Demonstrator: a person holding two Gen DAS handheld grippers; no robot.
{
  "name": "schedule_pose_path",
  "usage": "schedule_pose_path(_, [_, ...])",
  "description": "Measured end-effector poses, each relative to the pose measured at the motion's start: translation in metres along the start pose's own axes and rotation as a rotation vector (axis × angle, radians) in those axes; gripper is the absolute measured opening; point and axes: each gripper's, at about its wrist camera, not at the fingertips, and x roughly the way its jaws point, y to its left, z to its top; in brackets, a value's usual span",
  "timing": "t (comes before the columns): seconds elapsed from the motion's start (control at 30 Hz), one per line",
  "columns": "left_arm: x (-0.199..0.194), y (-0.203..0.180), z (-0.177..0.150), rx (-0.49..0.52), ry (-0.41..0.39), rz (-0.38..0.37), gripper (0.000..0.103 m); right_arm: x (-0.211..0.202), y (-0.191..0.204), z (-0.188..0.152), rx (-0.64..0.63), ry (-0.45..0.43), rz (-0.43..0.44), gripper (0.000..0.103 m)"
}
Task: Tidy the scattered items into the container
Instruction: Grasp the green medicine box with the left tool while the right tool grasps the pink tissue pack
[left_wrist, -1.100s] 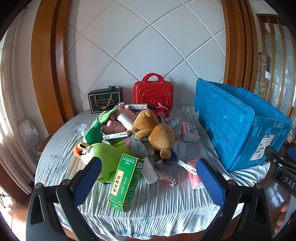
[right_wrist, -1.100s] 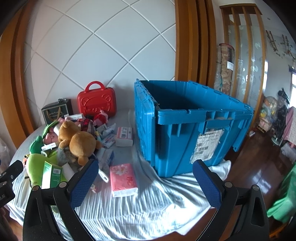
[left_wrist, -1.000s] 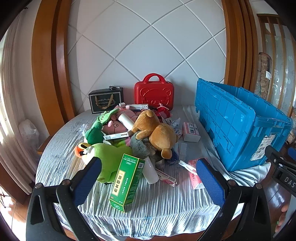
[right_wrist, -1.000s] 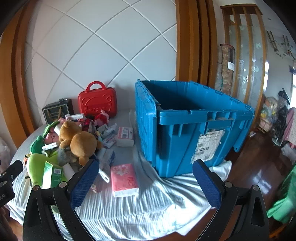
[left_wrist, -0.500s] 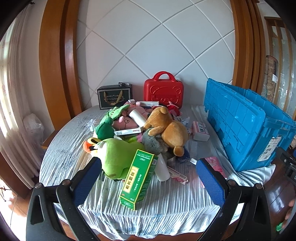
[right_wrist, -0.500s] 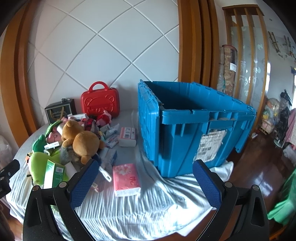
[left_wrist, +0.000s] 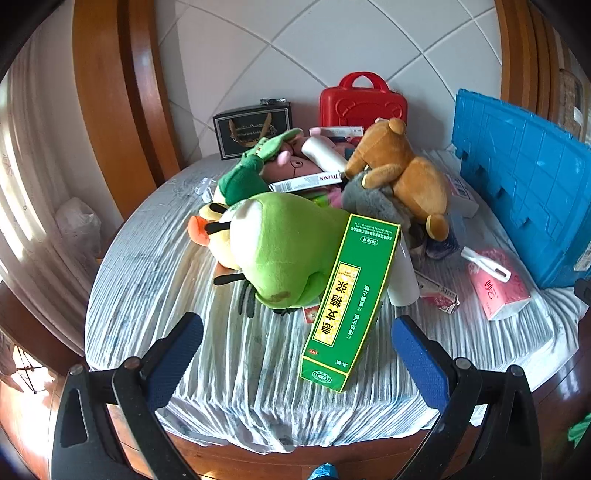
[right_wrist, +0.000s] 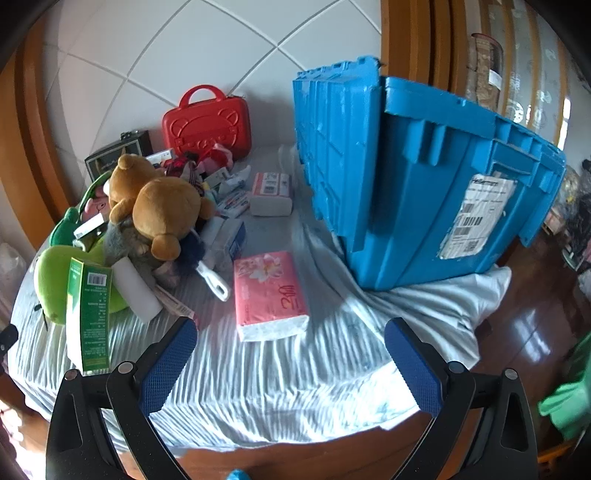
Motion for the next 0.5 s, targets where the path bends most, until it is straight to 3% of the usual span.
schedule_pose_path(0.3, [0.094,-0.033,-0.004,0.096,0.073,-0.061,0.103,0.086,0.001,-0.01,-0.011,0.126,-0.01,0.103])
schedule_pose_path(0.5, [0.122,-0.044,-0.004,0.098,0.069,-0.042,0.103,0.123,-0.002,-0.022,0.021,0.169,0.073,0.103])
